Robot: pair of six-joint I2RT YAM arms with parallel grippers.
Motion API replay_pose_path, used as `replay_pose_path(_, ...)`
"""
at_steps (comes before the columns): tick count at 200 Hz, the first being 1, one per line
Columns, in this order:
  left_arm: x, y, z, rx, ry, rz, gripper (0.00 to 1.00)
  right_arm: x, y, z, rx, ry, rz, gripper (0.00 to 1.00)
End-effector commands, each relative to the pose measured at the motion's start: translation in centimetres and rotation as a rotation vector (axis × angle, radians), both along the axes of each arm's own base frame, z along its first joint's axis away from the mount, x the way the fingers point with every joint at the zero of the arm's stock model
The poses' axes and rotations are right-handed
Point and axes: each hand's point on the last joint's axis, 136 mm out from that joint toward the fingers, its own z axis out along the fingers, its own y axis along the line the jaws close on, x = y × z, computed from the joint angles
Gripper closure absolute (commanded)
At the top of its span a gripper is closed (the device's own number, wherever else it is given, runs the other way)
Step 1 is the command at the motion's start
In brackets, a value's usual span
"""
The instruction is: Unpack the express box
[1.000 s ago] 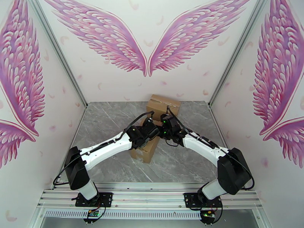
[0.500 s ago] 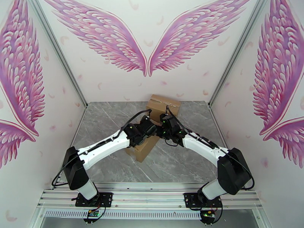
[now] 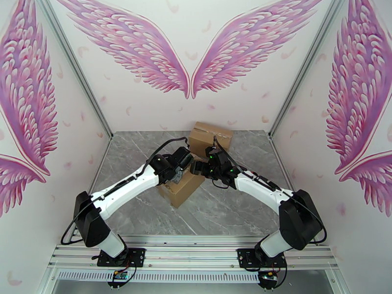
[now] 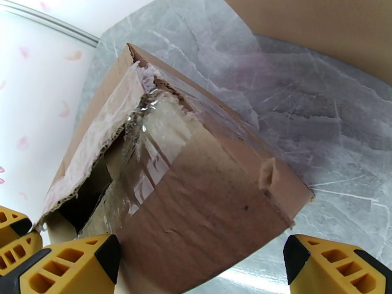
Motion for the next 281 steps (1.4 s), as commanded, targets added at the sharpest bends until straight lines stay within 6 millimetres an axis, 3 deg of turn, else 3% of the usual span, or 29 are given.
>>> replay_pose_path(1,0.5,-0.1,-1.1,0.08,-0.012,-0.032,0.65,-0.8,-1.6,-3.3,-0.094,0.091,-0.04,0.07)
replay_pose_path(21,1.1,-0.4,-1.3,0.122,-0.038,-0.038,0.47,-0.8,-1.6,-3.1,-0.088,0.086,-0.04,0.07)
replay_pose_path(40,1.8,-1.0,-1.5,0.142,-0.055,-0.055,0.36,-0.7,-1.5,-2.8,-0.08,0.08,-0.039,0.07)
replay_pose_path(77,3.2,-1.7,-1.6,0.209,-0.083,-0.069,0.28,-0.7,-1.2,-2.5,-0.068,0.076,-0.03,0.07)
replay_pose_path(115,5.3,-2.3,-1.3,0.23,-0.128,-0.044,0.29,-0.7,-1.1,-2.7,-0.069,0.078,-0.021,0.08)
replay_pose_path(137,6.0,-2.3,-1.9,0.23,-0.113,-0.036,0.37,-0.7,-1.1,-2.9,-0.071,0.08,-0.018,0.08)
replay_pose_path(159,6.4,-2.4,-2.5,0.234,-0.092,-0.037,0.56,-0.6,-1.1,-3.0,-0.078,0.082,-0.018,0.08)
replay_pose_path(181,6.1,-2.2,-2.3,0.234,-0.072,-0.04,0.69,-0.5,-1.2,-3.6,-0.09,0.094,-0.024,0.08)
replay_pose_path(244,5.5,-0.9,0.1,0.017,-0.002,0.022,0.93,-0.3,-2.5,-4.3,-0.126,0.107,-0.068,0.08)
replay_pose_path(281,5.3,-0.4,0.8,-0.151,0.06,0.061,1.0,-0.2,-3.3,-4.6,-0.139,0.115,-0.084,0.08)
